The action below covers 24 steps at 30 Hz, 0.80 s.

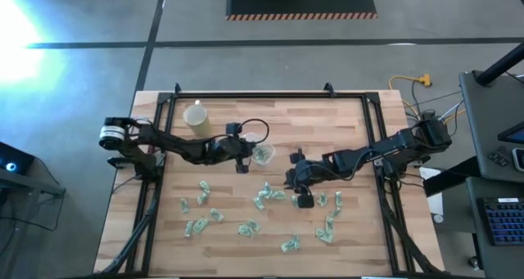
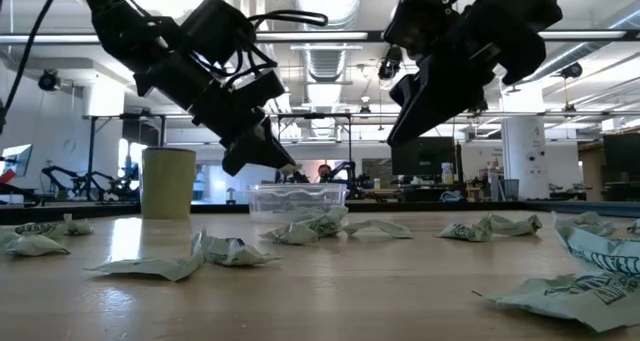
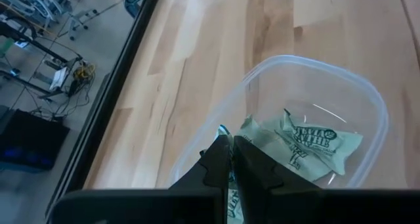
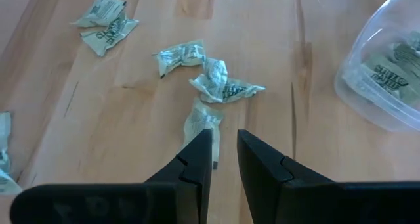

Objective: Pick and place Stevia / Truvia into bins
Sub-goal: Put the stevia packet into the transparent container

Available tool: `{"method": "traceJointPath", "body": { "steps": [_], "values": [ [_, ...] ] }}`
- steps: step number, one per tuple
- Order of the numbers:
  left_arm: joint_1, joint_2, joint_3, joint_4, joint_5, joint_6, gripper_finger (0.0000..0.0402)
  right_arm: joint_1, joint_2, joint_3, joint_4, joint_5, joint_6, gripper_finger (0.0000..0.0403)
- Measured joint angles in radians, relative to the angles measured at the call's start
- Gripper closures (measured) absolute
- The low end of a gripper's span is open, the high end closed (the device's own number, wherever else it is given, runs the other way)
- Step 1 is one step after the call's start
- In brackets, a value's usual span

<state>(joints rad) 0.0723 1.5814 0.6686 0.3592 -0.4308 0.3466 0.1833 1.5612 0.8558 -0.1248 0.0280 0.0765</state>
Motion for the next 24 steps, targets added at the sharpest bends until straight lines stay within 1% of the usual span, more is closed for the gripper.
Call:
{"method": "traceJointPath", "body": {
  "steps": [2, 4, 10, 14, 19, 24],
  "values": [
    [0.000, 0.000, 0.000, -0.001, -0.001, 0.000, 0.0394, 0.001, 0.000, 0.000, -0.001, 0.000, -0.001, 0.0339],
    [0.000, -0.003, 0.000, 0.000, -0.001, 0.000, 0.0379, 0.001, 0.000, 0.000, -0.005, 0.000, -0.004, 0.0339],
    [0.000, -0.006, 0.000, -0.001, -0.010, 0.001, 0.0314, 0.000, 0.000, 0.000, -0.033, 0.000, -0.009, 0.0338],
    [0.000, -0.012, 0.000, -0.003, -0.040, 0.001, 0.0284, 0.000, 0.000, 0.000, -0.102, -0.002, -0.002, 0.0338],
    [-0.004, -0.049, 0.000, -0.042, -0.042, 0.001, 0.0274, 0.003, 0.000, -0.003, -0.215, -0.005, 0.059, 0.0343],
    [-0.023, -0.116, -0.002, -0.130, -0.042, 0.000, 0.0273, 0.006, 0.000, -0.010, -0.235, -0.006, 0.085, 0.0343]
  ]
}}
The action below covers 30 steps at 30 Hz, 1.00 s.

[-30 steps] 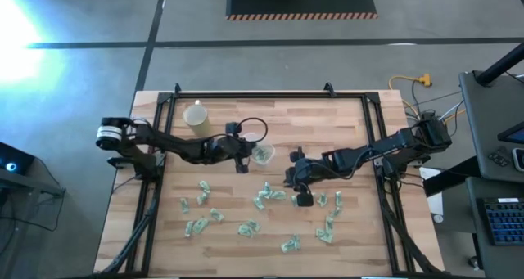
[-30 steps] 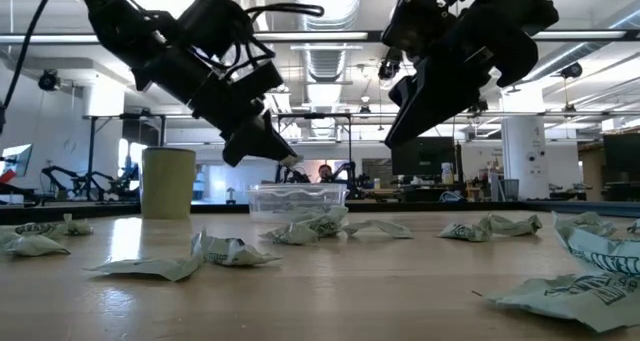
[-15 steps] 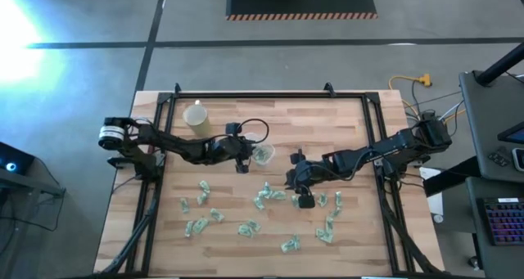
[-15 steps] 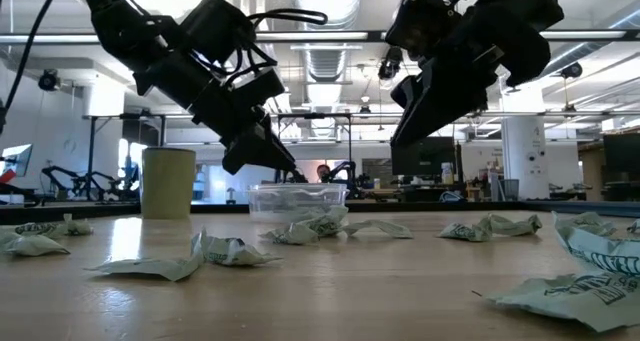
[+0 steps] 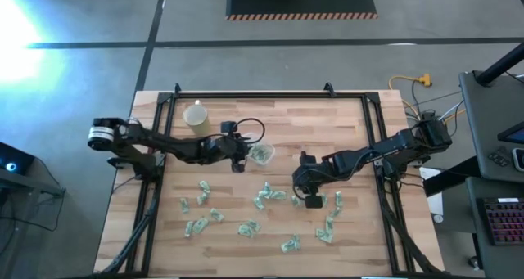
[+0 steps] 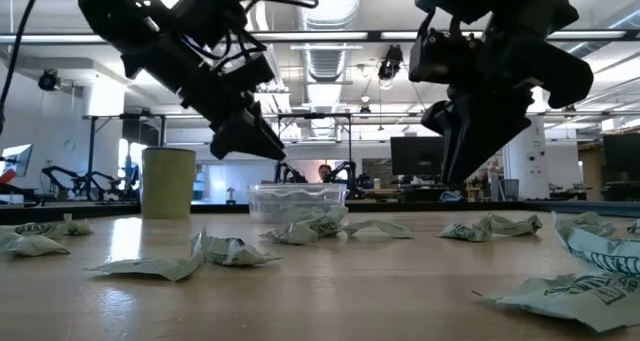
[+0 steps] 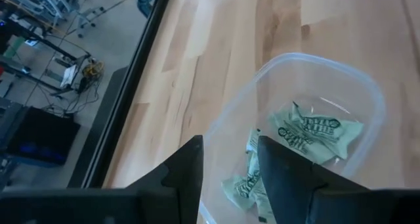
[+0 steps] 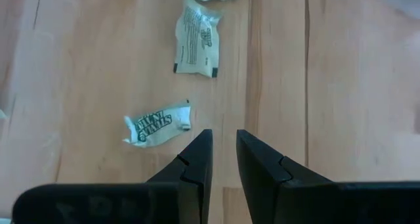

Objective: Pick and place Stevia / Truvia into bins
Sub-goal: Put the stevia packet into the transparent container

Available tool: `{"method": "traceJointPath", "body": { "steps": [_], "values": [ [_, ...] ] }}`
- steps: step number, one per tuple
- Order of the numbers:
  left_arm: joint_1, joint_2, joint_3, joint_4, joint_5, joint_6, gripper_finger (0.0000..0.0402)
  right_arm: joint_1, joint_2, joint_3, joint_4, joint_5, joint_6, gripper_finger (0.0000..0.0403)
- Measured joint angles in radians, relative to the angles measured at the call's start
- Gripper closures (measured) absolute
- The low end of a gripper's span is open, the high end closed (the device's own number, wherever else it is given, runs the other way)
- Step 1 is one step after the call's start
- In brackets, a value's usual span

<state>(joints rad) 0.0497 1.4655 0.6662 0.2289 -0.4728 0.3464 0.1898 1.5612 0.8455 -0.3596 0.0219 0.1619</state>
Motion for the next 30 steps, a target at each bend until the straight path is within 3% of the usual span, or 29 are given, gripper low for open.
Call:
{"method": "traceJointPath", "body": {
  "steps": [15, 30],
  "values": [
    [-0.083, -0.193, -0.021, -0.129, 0.011, -0.027, 0.0273, 0.030, 0.000, -0.018, -0.108, -0.032, 0.180, 0.0339],
    [-0.111, -0.223, -0.031, -0.143, 0.016, -0.029, 0.0273, 0.068, 0.004, -0.068, -0.037, 0.005, 0.197, 0.0325]
  ]
}}
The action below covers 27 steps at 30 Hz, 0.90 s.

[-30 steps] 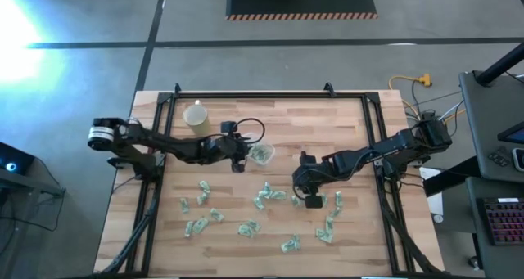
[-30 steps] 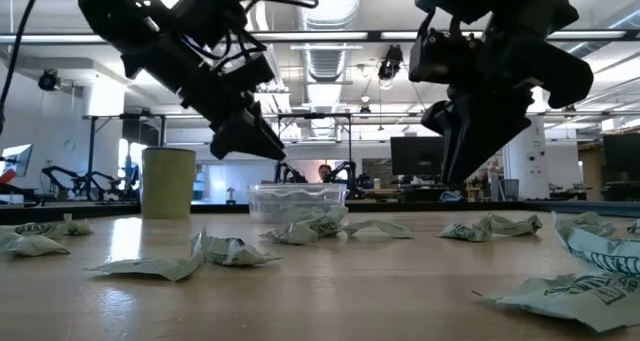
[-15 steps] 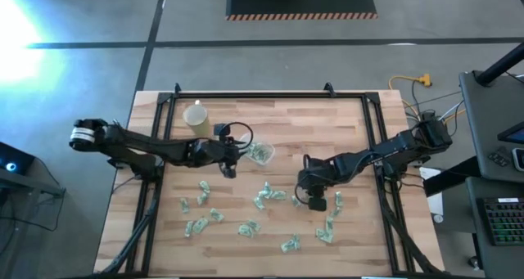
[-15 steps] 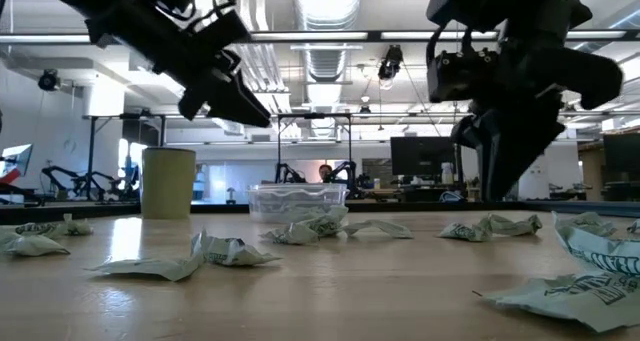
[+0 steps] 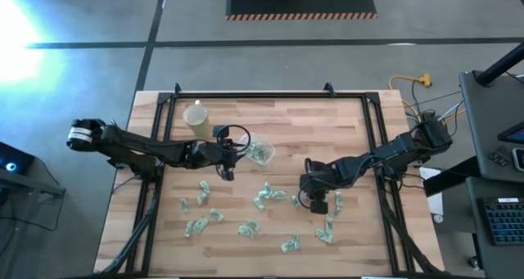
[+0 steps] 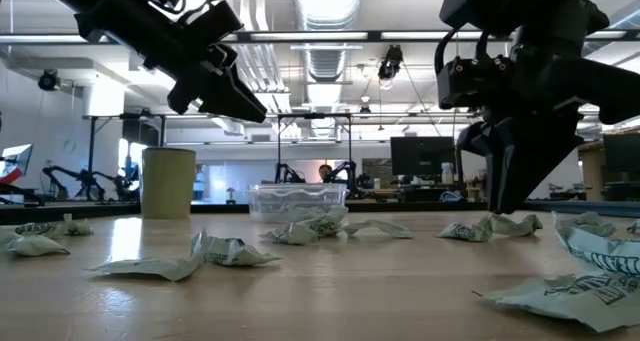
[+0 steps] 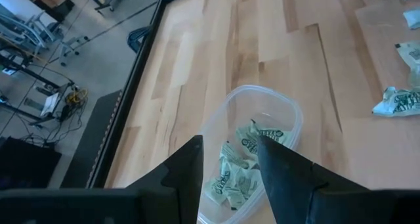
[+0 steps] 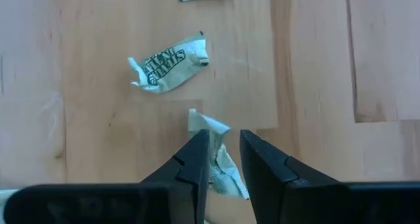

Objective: Pick and place Stevia / Truvia into bins
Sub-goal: Put the stevia packet into the transparent container

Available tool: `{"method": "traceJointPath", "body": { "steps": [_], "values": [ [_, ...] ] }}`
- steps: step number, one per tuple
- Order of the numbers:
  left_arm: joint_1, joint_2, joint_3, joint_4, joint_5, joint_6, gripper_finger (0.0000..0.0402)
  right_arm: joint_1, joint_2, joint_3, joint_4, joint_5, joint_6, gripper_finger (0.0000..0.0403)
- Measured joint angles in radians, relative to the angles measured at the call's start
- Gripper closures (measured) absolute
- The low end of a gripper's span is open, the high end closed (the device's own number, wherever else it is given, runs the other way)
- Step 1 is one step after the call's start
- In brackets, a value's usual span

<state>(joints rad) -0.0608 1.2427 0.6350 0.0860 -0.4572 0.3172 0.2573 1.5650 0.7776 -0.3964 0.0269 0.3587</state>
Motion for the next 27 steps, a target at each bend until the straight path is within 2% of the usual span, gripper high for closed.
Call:
{"method": "traceJointPath", "body": {
  "steps": [8, 20, 24, 27],
  "values": [
    [0.000, 0.000, 0.000, -0.001, 0.000, 0.000, 0.0273, 0.000, 0.002, 0.000, 0.005, 0.037, 0.005, 0.0307],
    [0.000, 0.000, -0.001, -0.020, 0.000, 0.000, 0.0273, 0.000, 0.050, -0.010, 0.010, 0.021, 0.027, 0.0271],
    [0.000, 0.000, 0.000, -0.022, 0.000, 0.000, 0.0273, 0.000, 0.053, -0.009, 0.010, 0.020, 0.025, 0.0280],
    [0.000, 0.000, 0.000, -0.022, 0.000, 0.001, 0.0273, 0.000, 0.051, -0.009, 0.010, 0.015, 0.000, 0.0307]
  ]
}}
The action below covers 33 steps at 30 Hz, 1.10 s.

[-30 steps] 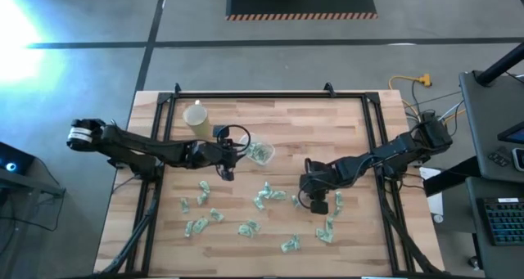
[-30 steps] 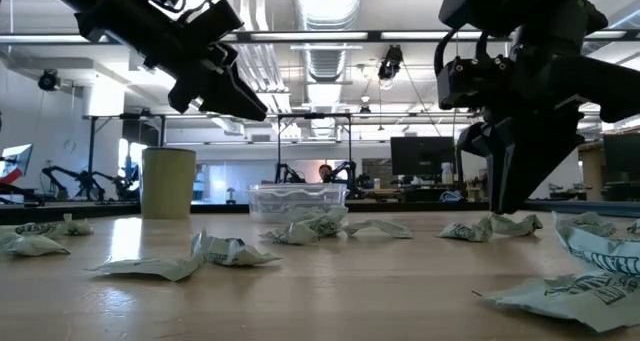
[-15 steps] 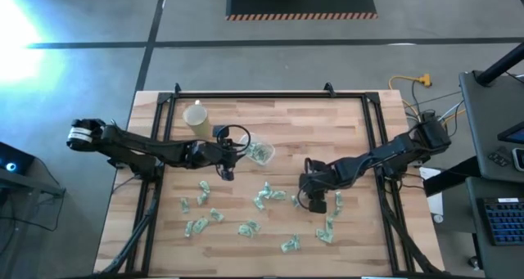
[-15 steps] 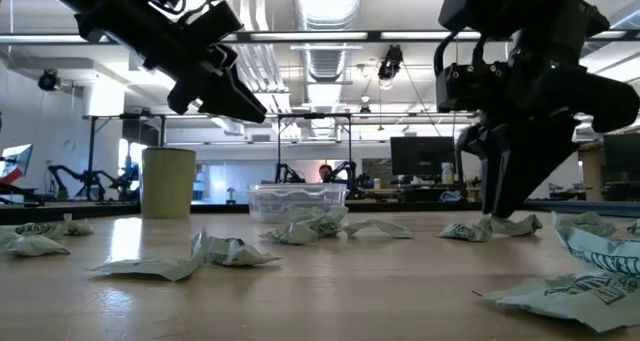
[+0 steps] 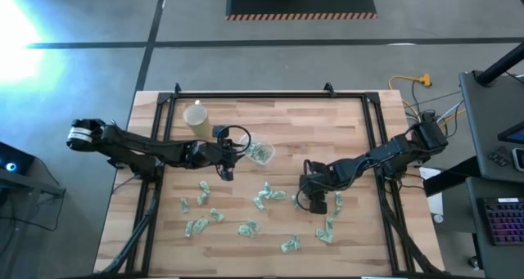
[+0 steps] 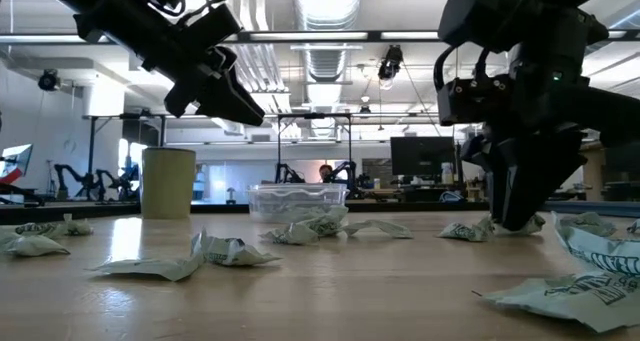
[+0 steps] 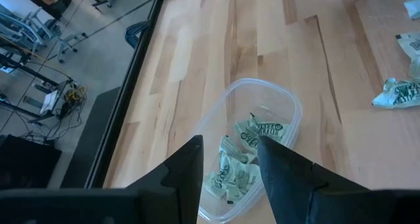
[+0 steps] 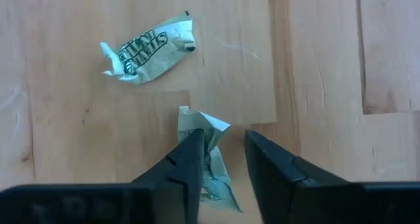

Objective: Pick and place Stevia / Truvia into bins
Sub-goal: Put the stevia packet into the transparent container

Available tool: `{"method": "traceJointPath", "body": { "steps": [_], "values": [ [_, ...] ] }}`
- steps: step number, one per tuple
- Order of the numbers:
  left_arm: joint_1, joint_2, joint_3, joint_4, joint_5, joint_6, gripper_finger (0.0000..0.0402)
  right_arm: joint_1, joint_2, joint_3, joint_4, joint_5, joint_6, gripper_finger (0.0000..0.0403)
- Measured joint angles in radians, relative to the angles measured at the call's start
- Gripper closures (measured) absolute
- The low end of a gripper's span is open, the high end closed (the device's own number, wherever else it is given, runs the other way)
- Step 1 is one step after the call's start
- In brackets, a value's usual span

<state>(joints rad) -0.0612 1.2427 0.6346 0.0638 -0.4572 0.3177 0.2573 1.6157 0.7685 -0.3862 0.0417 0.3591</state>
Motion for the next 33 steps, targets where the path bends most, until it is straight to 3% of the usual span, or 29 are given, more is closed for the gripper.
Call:
{"method": "traceJointPath", "body": {
  "steps": [6, 17, 25, 33],
  "values": [
    [0.000, 0.000, 0.000, 0.001, 0.000, 0.000, 0.0273, 0.000, -0.004, 0.000, 0.000, -0.039, -0.035, 0.0384],
    [-0.001, 0.000, 0.001, 0.002, 0.000, 0.000, 0.0273, -0.002, -0.013, 0.028, 0.002, 0.000, -0.113, 0.0394],
    [-0.002, -0.002, 0.001, -0.011, 0.000, -0.026, 0.0273, -0.002, -0.022, 0.080, 0.004, 0.131, -0.241, 0.0394],
    [-0.027, -0.012, 0.002, -0.092, -0.001, -0.129, 0.0273, -0.008, -0.023, 0.130, 0.034, 0.424, -0.418, 0.0394]
  ]
}}
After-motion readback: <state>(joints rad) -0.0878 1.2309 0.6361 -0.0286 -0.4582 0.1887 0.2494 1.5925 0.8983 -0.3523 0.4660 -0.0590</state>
